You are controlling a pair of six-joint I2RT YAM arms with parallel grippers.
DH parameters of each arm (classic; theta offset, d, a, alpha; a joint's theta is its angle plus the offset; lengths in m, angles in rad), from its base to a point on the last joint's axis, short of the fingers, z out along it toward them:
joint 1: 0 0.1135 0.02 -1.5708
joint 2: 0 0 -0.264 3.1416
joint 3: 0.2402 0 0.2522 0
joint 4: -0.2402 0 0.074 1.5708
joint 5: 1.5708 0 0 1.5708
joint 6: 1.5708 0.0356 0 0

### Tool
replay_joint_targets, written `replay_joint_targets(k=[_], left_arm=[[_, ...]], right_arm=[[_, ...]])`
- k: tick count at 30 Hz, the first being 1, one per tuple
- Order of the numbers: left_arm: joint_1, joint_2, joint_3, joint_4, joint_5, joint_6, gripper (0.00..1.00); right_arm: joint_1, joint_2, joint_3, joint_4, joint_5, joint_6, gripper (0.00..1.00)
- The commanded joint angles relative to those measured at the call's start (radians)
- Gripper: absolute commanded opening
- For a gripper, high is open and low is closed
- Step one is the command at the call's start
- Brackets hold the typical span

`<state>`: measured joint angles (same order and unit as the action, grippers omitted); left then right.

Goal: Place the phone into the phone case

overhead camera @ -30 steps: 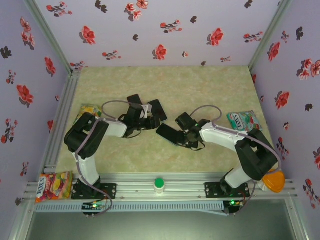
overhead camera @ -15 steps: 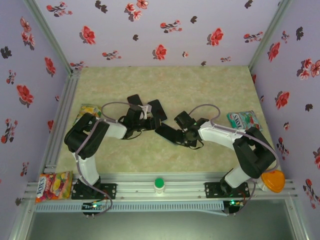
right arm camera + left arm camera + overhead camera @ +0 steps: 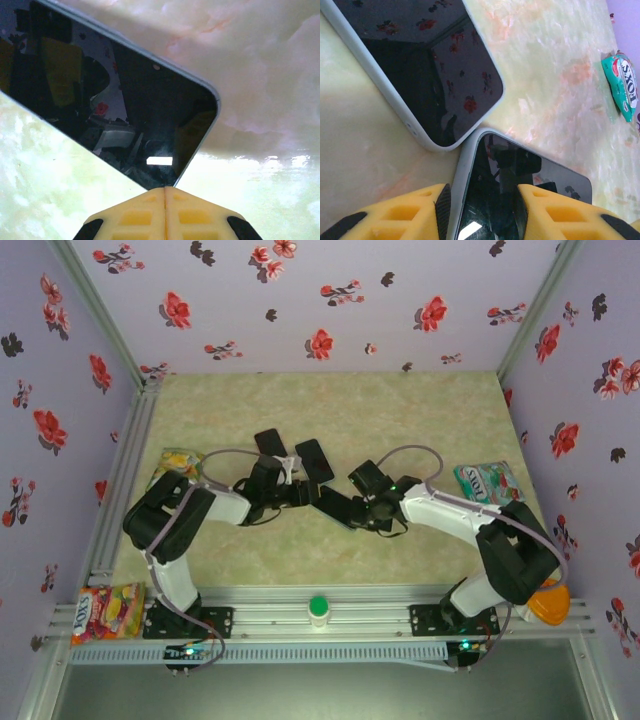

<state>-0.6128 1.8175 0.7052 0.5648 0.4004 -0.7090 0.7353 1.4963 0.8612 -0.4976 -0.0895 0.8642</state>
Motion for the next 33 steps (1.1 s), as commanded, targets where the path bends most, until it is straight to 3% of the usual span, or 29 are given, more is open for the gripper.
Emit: replay_joint_targets(k=[1, 33], left_arm=[[-0.015, -0.015, -0.038, -0.071, -0.001, -0.026, 0.42], [-0.035, -0.022, -0.049, -0.082, -0.012, -0.033, 0.42]], right_arm=[[0.022, 0.015, 0.028, -0.020, 0.020, -0.011, 0.08], [0.071, 0.236, 0.040, -0.023, 0.029, -0.019, 0.05]])
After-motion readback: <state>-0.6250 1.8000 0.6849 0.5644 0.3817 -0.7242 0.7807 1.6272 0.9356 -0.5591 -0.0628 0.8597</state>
